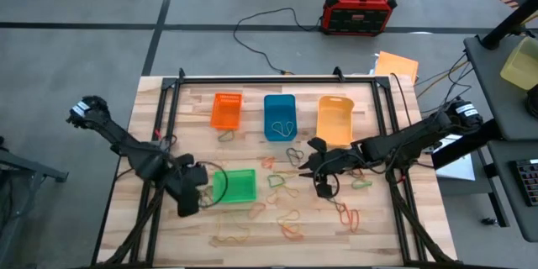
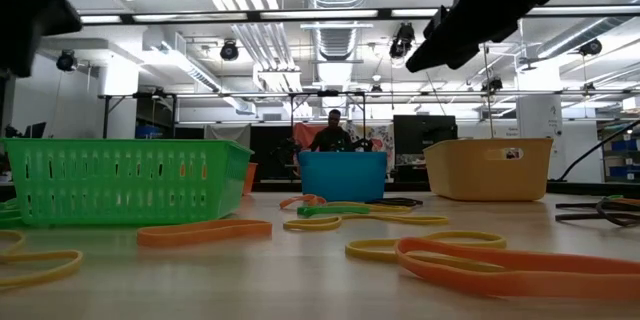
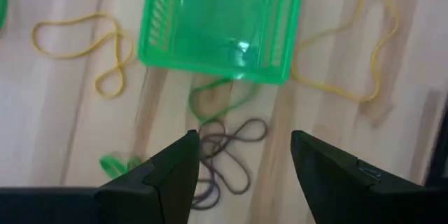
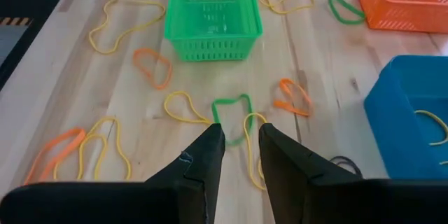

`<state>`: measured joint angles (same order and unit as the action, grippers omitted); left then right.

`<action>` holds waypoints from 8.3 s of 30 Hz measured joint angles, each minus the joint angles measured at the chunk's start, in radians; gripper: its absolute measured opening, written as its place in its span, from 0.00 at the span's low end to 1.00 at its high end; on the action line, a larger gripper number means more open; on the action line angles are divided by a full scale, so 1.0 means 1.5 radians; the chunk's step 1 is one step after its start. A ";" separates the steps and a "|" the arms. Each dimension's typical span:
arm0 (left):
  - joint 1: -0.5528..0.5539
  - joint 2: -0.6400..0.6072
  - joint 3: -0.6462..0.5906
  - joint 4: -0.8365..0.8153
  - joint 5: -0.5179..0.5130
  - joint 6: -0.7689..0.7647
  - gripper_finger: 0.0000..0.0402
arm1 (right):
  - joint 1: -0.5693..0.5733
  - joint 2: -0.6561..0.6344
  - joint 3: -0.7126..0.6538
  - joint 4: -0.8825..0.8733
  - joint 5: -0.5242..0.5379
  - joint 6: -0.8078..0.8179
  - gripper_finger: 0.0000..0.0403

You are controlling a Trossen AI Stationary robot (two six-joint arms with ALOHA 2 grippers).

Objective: Sort rubber bands into baskets
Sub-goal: Put the green rubberband into the yellow bin

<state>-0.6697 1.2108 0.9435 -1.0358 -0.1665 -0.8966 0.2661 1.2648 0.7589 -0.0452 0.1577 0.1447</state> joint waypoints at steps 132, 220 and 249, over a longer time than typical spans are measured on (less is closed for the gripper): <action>0.214 -0.071 -0.311 0.115 -0.068 -0.068 0.34 | -0.016 0.010 -0.001 0.054 0.018 -0.014 0.25; 0.203 0.049 -0.276 0.112 0.026 -0.196 0.02 | -0.016 0.010 -0.007 0.054 0.018 0.004 0.26; 0.154 -0.117 -0.036 0.010 -0.207 0.056 0.00 | -0.018 0.010 -0.007 0.064 0.018 -0.008 0.28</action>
<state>-0.4393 1.0354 0.8894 -1.0215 -0.4776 -0.8129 0.2394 1.2793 0.7479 0.0512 0.1844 0.1334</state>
